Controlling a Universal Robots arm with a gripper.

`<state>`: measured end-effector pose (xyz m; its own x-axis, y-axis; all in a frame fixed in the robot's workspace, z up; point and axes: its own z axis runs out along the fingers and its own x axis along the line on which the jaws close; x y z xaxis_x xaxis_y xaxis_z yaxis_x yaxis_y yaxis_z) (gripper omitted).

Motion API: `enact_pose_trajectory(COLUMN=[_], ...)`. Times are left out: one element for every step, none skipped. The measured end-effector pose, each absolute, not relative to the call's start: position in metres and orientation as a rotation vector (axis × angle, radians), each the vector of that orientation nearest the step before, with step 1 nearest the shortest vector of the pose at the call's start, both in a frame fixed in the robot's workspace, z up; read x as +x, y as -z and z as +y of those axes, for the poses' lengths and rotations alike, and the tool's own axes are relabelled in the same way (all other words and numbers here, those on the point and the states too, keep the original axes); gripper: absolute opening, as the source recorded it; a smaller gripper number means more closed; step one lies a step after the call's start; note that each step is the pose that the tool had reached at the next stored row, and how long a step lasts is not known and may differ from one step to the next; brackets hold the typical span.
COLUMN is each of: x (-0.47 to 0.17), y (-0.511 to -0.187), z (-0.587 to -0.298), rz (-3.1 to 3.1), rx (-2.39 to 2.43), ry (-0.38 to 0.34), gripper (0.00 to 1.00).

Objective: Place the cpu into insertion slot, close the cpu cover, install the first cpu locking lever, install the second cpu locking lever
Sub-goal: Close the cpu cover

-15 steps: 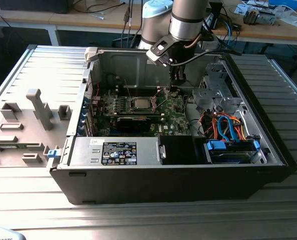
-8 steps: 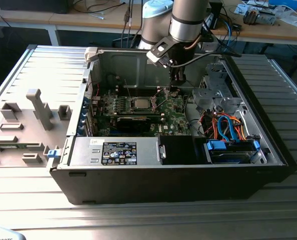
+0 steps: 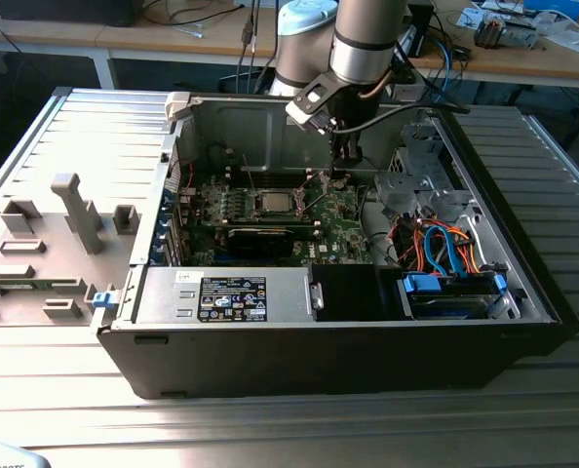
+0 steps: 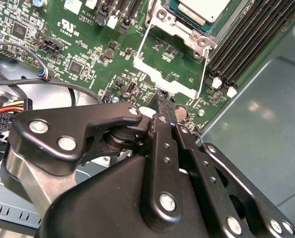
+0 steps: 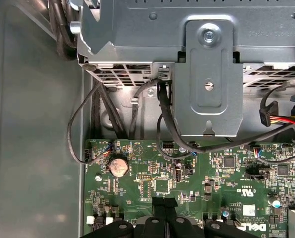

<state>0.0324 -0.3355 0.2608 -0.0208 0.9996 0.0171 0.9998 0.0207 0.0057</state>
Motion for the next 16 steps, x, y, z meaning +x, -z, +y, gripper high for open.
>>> enact_pose_trajectory(x=[0.0324, 0.0325, 0.0326, 0.0326, 0.0328, 0.0329, 0.0330, 0.0330, 0.0331, 0.0331, 0.0332, 0.0332, 0.0333, 0.0334, 0.0335, 0.0335], y=[-0.2606, -0.2604, -0.2603, -0.2601, -0.2598, -0.2597, -0.2596, -0.2594, -0.2592, -0.2591, -0.2589, -0.2587, -0.2586, -0.2585, -0.2583, -0.2582], z=[-0.3355, -0.3355, -0.3355, -0.3355, -0.3355, -0.3355, -0.3355, -0.3355, -0.3355, -0.3355, -0.3355, -0.3355, -0.3355, -0.3355, -0.3355, -0.3355], rz=[-2.239, -2.239, -2.240, -2.240, -2.241, -2.241, -2.242, -2.242, -2.243, -2.243, -2.243, -2.244, -2.244, -2.244, -2.245, -2.245], rx=[-2.192, -2.192, -2.191, -2.191, -2.190, -2.189, -2.189, -2.188, -2.188, -2.188, -2.187, -2.187, -2.187, -2.186, -2.186, -2.186], ry=[0.025, 0.025, 0.025, 0.025, 0.025, 0.025, 0.025, 0.025, 0.025, 0.025, 0.025, 0.025, 0.025, 0.025, 0.025, 0.025], gripper=[0.11, 0.11, 0.11, 0.11, 0.11, 0.11, 0.11, 0.11, 0.11, 0.11, 0.11, 0.11, 0.11, 0.11, 0.11, 0.11])
